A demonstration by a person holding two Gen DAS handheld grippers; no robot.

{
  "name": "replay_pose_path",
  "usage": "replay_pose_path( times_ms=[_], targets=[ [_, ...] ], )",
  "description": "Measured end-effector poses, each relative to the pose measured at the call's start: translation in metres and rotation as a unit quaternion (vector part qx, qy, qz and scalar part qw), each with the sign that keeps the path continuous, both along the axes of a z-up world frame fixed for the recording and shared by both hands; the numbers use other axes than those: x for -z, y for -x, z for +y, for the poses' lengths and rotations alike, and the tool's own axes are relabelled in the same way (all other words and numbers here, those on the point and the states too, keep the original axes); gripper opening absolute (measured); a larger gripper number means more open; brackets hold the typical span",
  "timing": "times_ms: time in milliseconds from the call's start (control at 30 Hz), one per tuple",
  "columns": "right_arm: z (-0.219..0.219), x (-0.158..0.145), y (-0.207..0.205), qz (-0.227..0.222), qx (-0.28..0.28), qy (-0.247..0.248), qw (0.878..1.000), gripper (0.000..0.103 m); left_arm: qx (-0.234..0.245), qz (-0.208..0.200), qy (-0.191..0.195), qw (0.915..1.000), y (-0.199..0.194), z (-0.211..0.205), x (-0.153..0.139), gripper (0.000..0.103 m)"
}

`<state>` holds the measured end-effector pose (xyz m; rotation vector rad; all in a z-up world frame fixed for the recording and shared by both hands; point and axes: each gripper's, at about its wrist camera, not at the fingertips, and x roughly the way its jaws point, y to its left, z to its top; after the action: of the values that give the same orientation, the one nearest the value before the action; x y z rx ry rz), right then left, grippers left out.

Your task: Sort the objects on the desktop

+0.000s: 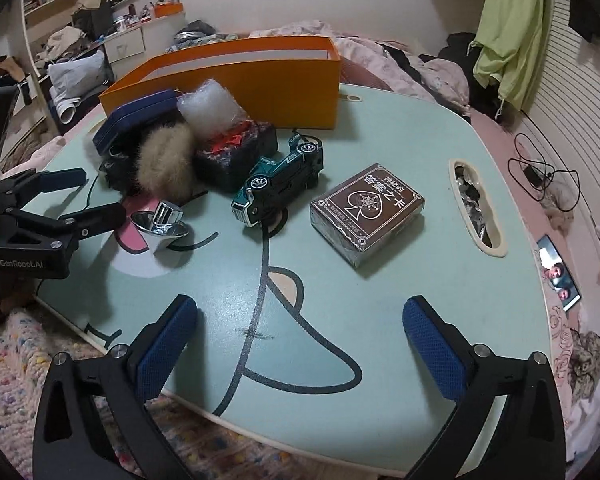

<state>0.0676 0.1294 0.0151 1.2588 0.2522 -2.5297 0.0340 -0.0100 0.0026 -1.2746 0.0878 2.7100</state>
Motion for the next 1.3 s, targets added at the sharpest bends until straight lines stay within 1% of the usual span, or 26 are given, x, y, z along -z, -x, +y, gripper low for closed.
replay_pose_path(
  times_ms=[500, 767, 1067, 1133, 1300],
  targets=[
    [0.000, 0.000, -0.002, 0.000, 0.001, -0.001, 1.000, 0.103, 0.001, 0.000, 0.000, 1.0000, 0.000, 0.000, 0.000, 0.103],
    [0.001, 0.000, 0.000, 0.001, 0.011, -0.002, 1.000, 0.103, -0.002, 0.000, -0.001, 1.0000, 0.001, -0.001, 0.001, 0.103],
    [0.003, 0.000, -0.004, 0.012, 0.013, 0.003, 1.000, 0.103, -0.008, 0.006, -0.003, 0.9999, 0.000, -0.008, 0.005, 0.103],
    [0.007, -0.001, -0.006, 0.020, 0.014, 0.012, 1.000, 0.100, -0.009, 0.007, -0.003, 0.9999, -0.001, -0.009, 0.005, 0.103],
    [0.028, -0.014, -0.017, 0.061, 0.040, 0.063, 0.995, 0.100, -0.009, 0.010, -0.005, 0.9999, -0.002, -0.009, 0.006, 0.103]
  ],
)
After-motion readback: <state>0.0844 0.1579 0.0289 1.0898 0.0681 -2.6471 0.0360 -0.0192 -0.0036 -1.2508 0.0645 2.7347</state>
